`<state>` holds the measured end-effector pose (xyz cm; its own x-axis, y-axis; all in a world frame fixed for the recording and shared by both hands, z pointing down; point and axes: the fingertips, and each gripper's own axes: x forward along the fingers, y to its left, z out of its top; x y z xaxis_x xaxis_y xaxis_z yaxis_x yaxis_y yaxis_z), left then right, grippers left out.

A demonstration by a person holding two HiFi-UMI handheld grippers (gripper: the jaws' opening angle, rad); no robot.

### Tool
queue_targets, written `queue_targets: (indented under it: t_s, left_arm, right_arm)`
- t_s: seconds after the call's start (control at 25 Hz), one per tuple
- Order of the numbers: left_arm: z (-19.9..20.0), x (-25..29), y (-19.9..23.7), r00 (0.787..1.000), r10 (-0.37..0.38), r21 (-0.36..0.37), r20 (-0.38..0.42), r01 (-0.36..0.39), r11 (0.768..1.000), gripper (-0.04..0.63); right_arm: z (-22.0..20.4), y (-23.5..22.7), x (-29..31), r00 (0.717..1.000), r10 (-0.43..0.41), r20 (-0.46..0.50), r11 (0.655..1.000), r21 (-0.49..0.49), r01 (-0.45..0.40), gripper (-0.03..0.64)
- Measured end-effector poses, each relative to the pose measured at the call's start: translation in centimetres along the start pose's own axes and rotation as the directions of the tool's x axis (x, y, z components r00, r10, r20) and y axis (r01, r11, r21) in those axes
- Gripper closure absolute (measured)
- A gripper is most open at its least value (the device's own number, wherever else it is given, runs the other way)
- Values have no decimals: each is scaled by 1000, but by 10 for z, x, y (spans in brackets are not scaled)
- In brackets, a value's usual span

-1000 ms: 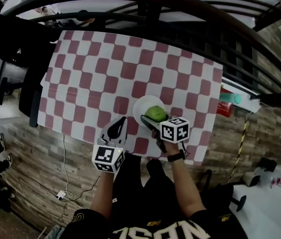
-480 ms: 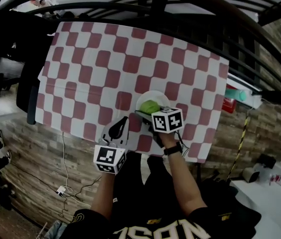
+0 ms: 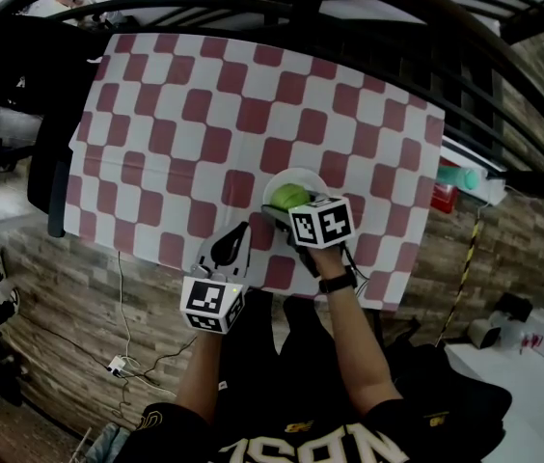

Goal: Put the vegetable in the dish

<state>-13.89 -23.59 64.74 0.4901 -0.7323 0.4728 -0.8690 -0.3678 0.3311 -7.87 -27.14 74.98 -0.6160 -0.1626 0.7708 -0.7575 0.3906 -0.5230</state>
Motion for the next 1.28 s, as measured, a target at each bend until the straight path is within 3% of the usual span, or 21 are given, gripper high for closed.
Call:
queue_targets:
  t_s: [0.6, 0.76, 1.04, 1.2, 1.28]
  left_arm:
    - [-16, -3, -1, 999, -11, -6, -37, 10, 1000, 574]
    - [-22, -1, -3, 998, -21, -12, -55, 21, 1000, 574]
    - [-24, 2, -6, 998, -27, -7, -64, 27, 1000, 574]
    - [-25, 3, -9, 997, -32, 4, -65, 33, 999, 574]
    - [-25, 3, -10, 997, -34, 10, -66, 34, 999, 574]
  right_arm:
    - [3, -35, -25, 989, -88, 115, 996, 42, 83, 193]
    - [3, -40, -28, 981, -52, 184, 996, 82, 38, 193]
    - [11, -34, -24, 958, 38, 283, 999, 26, -47, 192]
    - [10, -30, -24, 959, 50, 280, 999, -14, -48, 192]
    - [10, -31, -27, 959, 16, 282, 999, -38, -6, 190]
